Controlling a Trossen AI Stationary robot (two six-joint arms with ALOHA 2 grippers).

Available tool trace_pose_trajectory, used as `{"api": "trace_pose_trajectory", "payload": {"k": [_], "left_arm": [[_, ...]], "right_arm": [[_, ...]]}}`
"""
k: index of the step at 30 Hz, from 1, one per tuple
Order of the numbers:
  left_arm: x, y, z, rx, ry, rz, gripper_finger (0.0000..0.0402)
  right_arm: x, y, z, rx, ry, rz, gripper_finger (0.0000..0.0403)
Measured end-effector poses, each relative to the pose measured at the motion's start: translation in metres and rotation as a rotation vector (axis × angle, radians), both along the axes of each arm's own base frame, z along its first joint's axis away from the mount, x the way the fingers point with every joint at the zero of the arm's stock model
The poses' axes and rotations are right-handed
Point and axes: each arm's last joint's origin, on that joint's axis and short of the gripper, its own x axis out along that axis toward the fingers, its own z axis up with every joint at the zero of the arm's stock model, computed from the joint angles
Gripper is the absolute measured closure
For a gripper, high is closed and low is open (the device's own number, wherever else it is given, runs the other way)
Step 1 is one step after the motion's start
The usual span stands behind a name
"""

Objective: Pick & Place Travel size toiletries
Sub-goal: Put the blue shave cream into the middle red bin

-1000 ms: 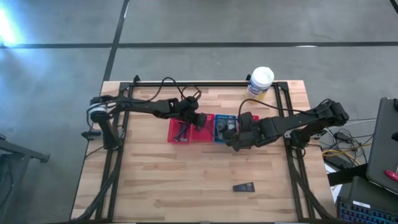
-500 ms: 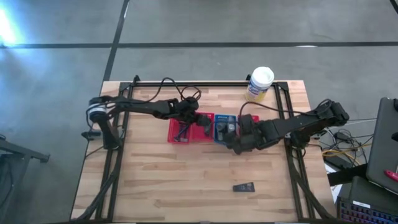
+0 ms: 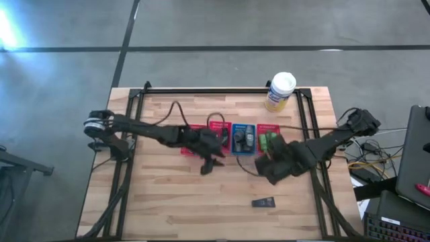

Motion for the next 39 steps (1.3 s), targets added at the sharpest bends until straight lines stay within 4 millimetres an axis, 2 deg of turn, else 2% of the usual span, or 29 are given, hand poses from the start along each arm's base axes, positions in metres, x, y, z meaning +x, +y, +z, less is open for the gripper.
{"api": "trace_pose_trajectory", "payload": {"k": [3,6,11,14,19,23,27,30,35,39], "left_arm": [[0.001,-0.016,-0.005,0.006,0.021,-0.011,0.0220],[0.000,-0.024,-0.005,-0.019,0.030,0.003,0.0220],[0.000,-0.029,-0.006,-0.078,0.055,0.044,0.0220],[0.000,-0.029,-0.006,-0.124,0.070,0.090,0.0220],[-0.002,-0.035,-0.007,-0.235,0.119,0.156,0.0220],[-0.008,-0.049,-0.011,-0.240,0.187,0.134,0.0220],[-0.015,-0.065,-0.014,-0.215,0.235,0.082,0.0220],[-0.019,-0.074,-0.015,-0.183,0.251,0.038,0.0220],[-0.023,-0.073,-0.018,-0.159,0.295,0.041,0.0220],[-0.026,-0.073,-0.017,-0.140,0.303,0.040,0.0220]], "right_arm": [[-0.012,0.024,0.001,0.061,0.025,0.145,0.0145],[-0.021,0.051,-0.003,0.093,0.033,0.288,0.0154],[-0.029,0.088,-0.023,0.081,0.105,0.451,0.0164],[-0.027,0.106,-0.042,0.125,0.215,0.554,0.0165],[-0.011,0.131,-0.076,0.153,0.307,0.827,0.0152],[-0.002,0.136,-0.095,0.192,0.384,0.875,0.0134],[-0.002,0.134,-0.090,0.185,0.352,0.839,0.0118],[-0.001,0.134,-0.086,0.140,0.313,0.884,0.0110],[0.003,0.135,-0.093,0.014,0.329,1.026,0.0103],[0.015,0.136,-0.103,-0.005,0.312,1.090,0.0102]]}}
